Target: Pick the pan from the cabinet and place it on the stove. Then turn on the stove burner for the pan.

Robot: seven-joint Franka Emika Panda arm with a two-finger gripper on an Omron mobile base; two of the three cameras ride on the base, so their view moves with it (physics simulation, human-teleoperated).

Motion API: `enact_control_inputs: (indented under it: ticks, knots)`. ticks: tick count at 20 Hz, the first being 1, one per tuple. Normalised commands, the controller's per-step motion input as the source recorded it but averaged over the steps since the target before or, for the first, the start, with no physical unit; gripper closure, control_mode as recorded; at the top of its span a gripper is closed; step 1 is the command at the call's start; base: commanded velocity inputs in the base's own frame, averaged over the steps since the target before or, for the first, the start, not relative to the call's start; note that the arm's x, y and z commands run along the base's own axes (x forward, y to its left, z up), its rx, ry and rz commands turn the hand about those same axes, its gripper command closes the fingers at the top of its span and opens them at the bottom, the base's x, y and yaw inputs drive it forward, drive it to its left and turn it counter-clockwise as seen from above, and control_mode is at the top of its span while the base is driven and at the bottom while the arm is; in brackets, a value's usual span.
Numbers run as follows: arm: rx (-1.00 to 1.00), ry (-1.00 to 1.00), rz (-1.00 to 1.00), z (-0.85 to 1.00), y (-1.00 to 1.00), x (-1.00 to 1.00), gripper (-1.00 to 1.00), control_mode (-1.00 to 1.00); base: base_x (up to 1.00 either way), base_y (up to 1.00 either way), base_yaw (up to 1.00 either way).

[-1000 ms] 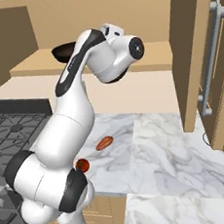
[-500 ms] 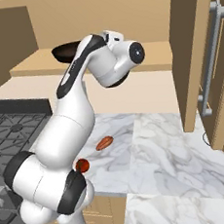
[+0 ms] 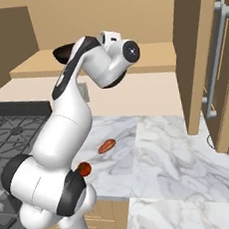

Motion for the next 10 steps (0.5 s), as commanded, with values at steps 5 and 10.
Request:
enact_control_inputs:
  ticks: [5, 10]
  knots:
    - [-0.07, -0.01, -0.07, 0.0, 0.0, 0.4, -1.0, -1.0, 0.0, 0.0, 0.0]
    - [-0.02, -0.06, -0.01, 0.07, -0.01, 0.06, -1.0, -1.0, 0.0, 0.0, 0.0]
